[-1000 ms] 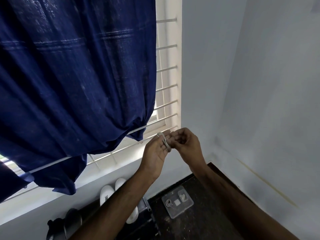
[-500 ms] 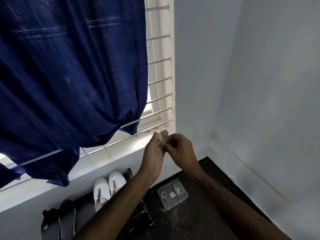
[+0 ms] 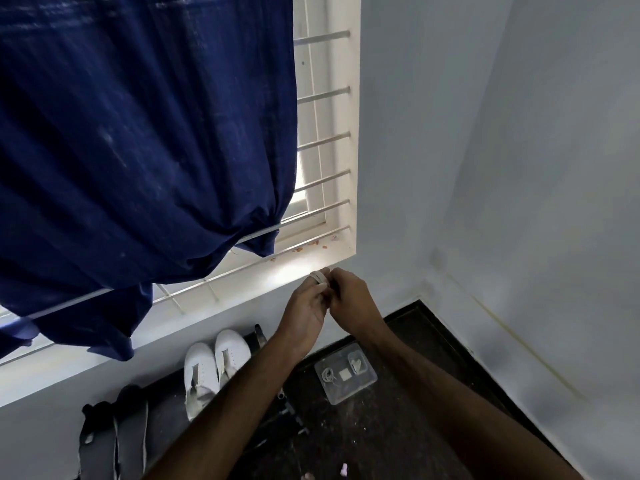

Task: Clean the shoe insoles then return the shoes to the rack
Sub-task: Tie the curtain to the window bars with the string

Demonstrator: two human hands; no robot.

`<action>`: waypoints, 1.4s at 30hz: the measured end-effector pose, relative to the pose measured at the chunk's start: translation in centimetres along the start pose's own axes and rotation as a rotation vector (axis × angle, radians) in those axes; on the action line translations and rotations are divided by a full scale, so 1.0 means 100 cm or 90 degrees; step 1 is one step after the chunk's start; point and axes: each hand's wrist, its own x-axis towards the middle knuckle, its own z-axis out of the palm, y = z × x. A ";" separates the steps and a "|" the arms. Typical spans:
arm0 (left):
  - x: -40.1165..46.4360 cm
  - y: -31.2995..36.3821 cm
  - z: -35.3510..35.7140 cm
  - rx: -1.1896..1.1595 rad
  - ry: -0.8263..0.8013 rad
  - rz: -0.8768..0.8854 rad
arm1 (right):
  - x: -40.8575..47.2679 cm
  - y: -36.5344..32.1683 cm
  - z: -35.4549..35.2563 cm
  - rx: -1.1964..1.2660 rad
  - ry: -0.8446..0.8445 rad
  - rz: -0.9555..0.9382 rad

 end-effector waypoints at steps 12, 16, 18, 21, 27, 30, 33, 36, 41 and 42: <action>0.085 -0.022 -0.051 -0.052 0.069 -0.113 | 0.065 0.050 0.048 -0.003 0.006 0.092; 0.109 -0.037 -0.063 -0.031 0.039 -0.194 | 0.078 0.088 0.069 -0.043 -0.031 0.206; 0.116 -0.047 -0.069 -0.021 0.028 -0.237 | 0.078 0.106 0.080 -0.053 -0.048 0.246; 0.121 -0.059 -0.084 0.009 -0.001 -0.292 | 0.073 0.124 0.097 -0.038 -0.083 0.271; 0.124 -0.075 -0.089 -0.040 -0.071 -0.285 | 0.072 0.199 0.105 -0.012 -0.122 0.335; 0.150 -0.101 -0.101 0.092 0.122 -0.269 | 0.074 0.250 0.093 -0.011 -0.165 0.377; 0.184 -0.143 -0.119 0.240 0.206 -0.304 | 0.085 0.293 0.103 0.022 -0.208 0.418; 0.222 -0.200 -0.132 0.327 0.200 -0.337 | 0.091 0.341 0.135 0.052 -0.239 0.435; 0.281 -0.336 -0.176 0.338 0.217 -0.385 | 0.075 0.454 0.217 0.110 -0.258 0.501; 0.291 -0.365 -0.188 0.341 0.225 -0.391 | 0.069 0.480 0.237 0.115 -0.251 0.512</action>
